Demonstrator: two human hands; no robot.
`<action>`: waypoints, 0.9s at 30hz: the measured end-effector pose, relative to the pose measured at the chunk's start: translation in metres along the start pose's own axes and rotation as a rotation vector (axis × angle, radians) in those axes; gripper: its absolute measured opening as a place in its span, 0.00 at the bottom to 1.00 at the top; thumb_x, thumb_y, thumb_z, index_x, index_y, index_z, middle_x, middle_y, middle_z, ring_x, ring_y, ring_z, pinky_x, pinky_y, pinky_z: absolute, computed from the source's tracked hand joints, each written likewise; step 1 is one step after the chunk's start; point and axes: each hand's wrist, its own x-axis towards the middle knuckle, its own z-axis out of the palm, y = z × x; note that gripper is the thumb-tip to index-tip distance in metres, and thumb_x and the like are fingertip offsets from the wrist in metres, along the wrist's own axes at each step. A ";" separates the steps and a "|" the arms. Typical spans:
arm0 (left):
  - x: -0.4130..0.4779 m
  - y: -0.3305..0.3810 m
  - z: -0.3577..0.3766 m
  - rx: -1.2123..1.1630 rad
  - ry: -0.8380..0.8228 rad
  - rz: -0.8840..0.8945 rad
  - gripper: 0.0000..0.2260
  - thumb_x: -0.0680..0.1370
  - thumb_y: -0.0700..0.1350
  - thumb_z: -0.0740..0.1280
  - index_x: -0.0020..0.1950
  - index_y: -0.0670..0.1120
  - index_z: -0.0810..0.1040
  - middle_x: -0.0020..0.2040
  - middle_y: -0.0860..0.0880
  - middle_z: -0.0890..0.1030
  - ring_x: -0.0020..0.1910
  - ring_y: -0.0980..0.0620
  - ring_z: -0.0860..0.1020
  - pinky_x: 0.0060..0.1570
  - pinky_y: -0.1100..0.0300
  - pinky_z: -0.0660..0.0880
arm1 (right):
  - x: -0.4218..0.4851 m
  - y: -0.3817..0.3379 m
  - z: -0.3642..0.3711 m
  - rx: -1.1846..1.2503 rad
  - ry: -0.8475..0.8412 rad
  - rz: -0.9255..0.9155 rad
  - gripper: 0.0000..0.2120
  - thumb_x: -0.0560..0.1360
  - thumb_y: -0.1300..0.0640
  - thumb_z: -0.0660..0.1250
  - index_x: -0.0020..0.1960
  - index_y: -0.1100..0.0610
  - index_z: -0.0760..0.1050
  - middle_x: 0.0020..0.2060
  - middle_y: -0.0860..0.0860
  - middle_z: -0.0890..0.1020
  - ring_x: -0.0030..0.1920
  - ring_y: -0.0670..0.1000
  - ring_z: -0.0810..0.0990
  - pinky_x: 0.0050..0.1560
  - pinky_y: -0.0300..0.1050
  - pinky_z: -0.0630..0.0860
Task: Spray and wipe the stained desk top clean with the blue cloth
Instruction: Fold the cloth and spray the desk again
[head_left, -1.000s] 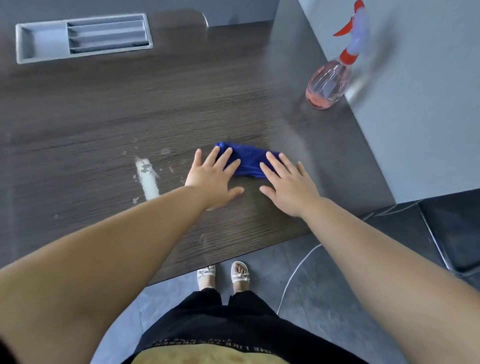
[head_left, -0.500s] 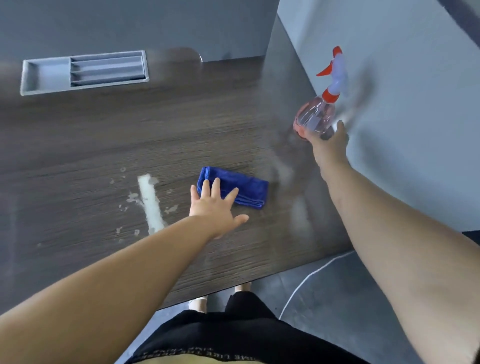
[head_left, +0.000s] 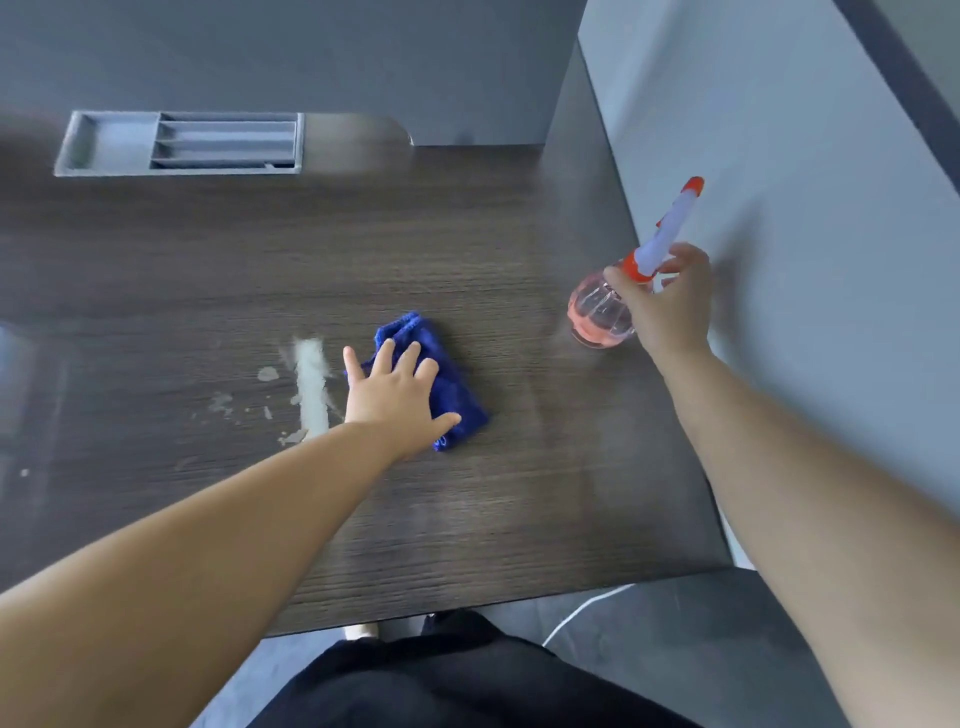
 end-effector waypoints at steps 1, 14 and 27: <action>-0.003 0.001 0.002 -0.016 -0.006 -0.018 0.32 0.75 0.66 0.57 0.73 0.51 0.58 0.77 0.50 0.52 0.76 0.45 0.47 0.70 0.34 0.44 | 0.005 -0.002 0.000 0.039 -0.027 -0.014 0.36 0.62 0.43 0.74 0.65 0.56 0.68 0.59 0.49 0.73 0.59 0.47 0.73 0.57 0.42 0.73; -0.013 -0.014 0.026 -0.325 0.072 -0.106 0.38 0.72 0.66 0.62 0.77 0.54 0.53 0.77 0.57 0.50 0.75 0.50 0.54 0.73 0.45 0.51 | -0.029 -0.030 -0.001 0.066 -0.471 -0.215 0.19 0.77 0.51 0.64 0.65 0.55 0.67 0.53 0.44 0.74 0.47 0.46 0.77 0.52 0.36 0.73; -0.018 -0.019 0.037 -0.327 0.093 -0.095 0.39 0.74 0.67 0.58 0.77 0.53 0.47 0.78 0.52 0.43 0.76 0.50 0.50 0.75 0.48 0.47 | -0.127 -0.038 0.043 -0.138 -1.019 0.316 0.16 0.74 0.42 0.65 0.61 0.40 0.69 0.48 0.51 0.82 0.35 0.47 0.77 0.47 0.44 0.76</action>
